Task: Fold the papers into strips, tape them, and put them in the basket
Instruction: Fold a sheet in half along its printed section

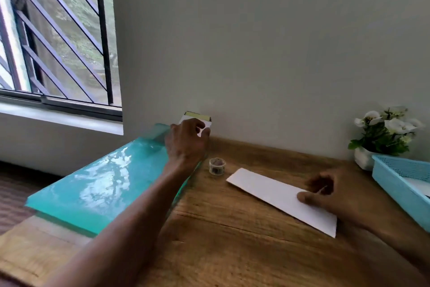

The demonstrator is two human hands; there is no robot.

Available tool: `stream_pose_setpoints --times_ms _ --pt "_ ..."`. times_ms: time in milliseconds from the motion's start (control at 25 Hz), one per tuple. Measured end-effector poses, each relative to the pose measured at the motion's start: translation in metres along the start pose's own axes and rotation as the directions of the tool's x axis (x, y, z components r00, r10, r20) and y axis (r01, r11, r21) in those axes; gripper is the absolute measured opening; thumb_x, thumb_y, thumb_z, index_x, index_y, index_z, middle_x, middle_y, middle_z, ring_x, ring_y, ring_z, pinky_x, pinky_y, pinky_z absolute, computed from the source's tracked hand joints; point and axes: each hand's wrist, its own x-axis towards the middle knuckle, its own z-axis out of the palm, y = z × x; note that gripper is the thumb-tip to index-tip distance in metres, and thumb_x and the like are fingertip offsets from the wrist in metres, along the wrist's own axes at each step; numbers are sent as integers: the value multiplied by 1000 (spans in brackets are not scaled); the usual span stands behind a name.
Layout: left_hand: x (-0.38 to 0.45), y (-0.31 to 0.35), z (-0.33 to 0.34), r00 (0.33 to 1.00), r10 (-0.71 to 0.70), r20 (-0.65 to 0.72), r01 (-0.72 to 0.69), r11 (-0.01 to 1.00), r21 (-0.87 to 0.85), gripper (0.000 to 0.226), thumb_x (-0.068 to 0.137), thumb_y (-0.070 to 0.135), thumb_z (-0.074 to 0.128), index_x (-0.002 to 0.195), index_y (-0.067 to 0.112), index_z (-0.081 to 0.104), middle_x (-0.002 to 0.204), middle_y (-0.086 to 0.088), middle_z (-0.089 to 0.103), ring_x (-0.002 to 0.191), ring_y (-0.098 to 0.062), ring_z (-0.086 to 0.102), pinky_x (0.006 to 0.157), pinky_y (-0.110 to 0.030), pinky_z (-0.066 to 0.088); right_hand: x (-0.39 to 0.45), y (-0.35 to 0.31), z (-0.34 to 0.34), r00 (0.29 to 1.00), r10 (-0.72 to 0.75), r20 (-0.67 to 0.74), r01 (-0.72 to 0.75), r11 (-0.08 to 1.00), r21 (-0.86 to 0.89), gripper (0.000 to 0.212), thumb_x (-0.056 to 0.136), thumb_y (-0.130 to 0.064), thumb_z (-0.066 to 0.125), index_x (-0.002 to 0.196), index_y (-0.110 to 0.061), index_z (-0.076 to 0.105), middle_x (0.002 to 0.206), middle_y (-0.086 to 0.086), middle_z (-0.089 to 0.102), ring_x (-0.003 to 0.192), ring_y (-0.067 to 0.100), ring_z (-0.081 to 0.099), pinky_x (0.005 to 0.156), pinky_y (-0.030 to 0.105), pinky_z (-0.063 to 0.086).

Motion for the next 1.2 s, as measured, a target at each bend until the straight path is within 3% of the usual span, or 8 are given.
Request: stream_pose_setpoints --times_ms 80,160,240,440,600,800,1040,1200 --pt "0 -22 -2 961 -193 199 133 951 277 59 95 55 61 143 21 55 146 -15 57 139 -39 45 120 -58 31 9 -13 -2 998 -52 -44 49 996 -71 28 76 -57 83 95 -43 67 105 -11 74 87 5 66 81 26 57" --pt "-7 -32 1 894 -325 309 202 907 369 76 98 59 54 155 12 35 163 -21 32 154 -44 18 126 -64 4 16 -46 0 976 -184 -113 184 983 -10 17 83 -43 83 92 -41 68 101 -13 74 85 2 64 74 16 51" --pt "-10 -35 5 869 -377 319 248 891 380 84 100 62 46 158 6 25 168 -24 18 158 -44 5 126 -64 -3 34 -89 9 941 -313 -128 325 941 91 12 86 -37 82 95 -32 77 96 -14 74 89 -1 66 75 15 50" --pt "-14 -31 11 860 -397 322 240 869 432 86 103 64 27 162 2 16 171 -24 10 159 -42 0 125 -64 -8 124 -174 54 910 -412 44 395 895 208 20 93 -25 73 111 -24 81 117 -4 76 116 15 67 103 38 53" --pt "-12 -24 14 846 -401 351 239 874 423 89 103 65 23 163 1 11 172 -24 4 159 -43 -6 124 -66 -10 171 -206 85 955 -271 125 199 891 409 24 96 -16 72 118 -14 78 117 12 74 111 26 68 85 37 54" --pt "-12 -28 19 812 -446 377 275 861 428 93 101 68 22 164 2 4 172 -23 -3 158 -45 -11 121 -69 -13 196 -217 78 973 -219 -67 221 819 530 27 95 0 68 121 -5 74 123 16 72 96 25 73 83 41 64" --pt "-14 -30 20 828 -435 354 287 871 399 98 99 74 14 164 4 -6 172 -21 -14 157 -44 -19 121 -68 -15 196 -213 12 901 -204 -382 395 748 533 36 98 1 62 134 -2 66 143 13 62 82 28 78 85 43 65" --pt "-13 -6 2 921 -275 276 197 940 280 113 85 83 -3 162 4 26 171 -21 15 160 -40 2 125 -65 -9 167 -195 -26 869 -40 -494 441 519 733 39 97 7 63 136 3 62 142 13 59 82 20 76 85 36 65"
